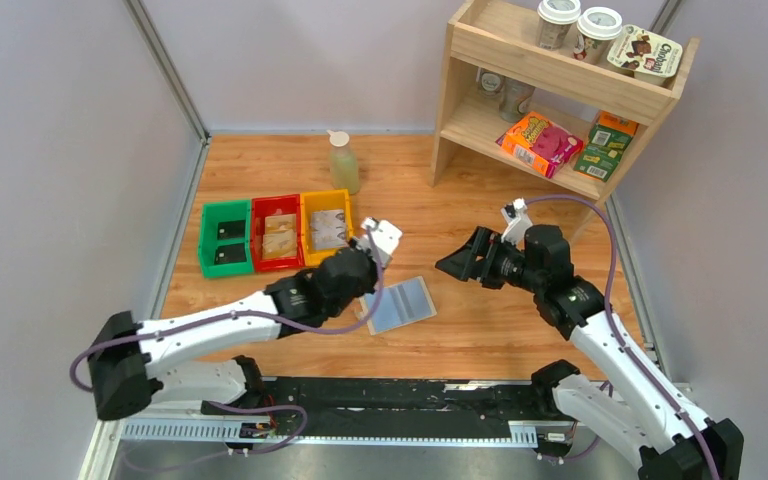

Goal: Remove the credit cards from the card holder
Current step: Place the credit card in the storage box, then remove the credit card from the card holder.

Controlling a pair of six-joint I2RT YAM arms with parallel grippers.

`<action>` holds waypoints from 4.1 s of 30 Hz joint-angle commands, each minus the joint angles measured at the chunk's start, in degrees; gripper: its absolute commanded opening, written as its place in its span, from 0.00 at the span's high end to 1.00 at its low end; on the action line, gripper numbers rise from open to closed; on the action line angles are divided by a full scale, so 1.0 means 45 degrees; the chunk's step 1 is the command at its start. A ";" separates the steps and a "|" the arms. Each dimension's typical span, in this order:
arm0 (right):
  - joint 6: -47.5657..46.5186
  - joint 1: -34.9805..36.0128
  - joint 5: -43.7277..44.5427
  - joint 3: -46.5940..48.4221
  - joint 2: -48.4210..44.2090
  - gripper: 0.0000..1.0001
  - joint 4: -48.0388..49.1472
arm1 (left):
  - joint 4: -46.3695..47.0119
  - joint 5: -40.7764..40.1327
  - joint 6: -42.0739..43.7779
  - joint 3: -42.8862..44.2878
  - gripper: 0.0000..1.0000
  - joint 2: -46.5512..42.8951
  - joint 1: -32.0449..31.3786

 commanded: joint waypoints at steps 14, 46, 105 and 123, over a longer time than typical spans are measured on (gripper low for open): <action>-0.1979 0.0032 0.0287 -0.0724 -0.0254 0.08 0.0814 | -0.9590 0.8524 -0.2319 0.2567 1.00 -0.3488 1.3383; -0.2995 0.0578 0.0638 -0.0998 0.0038 0.06 0.1108 | -1.0002 0.8157 -0.0072 0.7219 0.65 0.5754 1.8446; -0.3131 0.5128 0.4955 0.3279 0.9356 0.56 -0.1411 | -0.2112 0.5947 -0.9780 -0.1336 0.65 0.3174 0.2861; -0.3034 0.5363 0.6323 0.3533 0.8924 0.48 -0.1471 | -0.3927 0.4425 -0.9604 -0.1179 0.55 0.1026 0.2743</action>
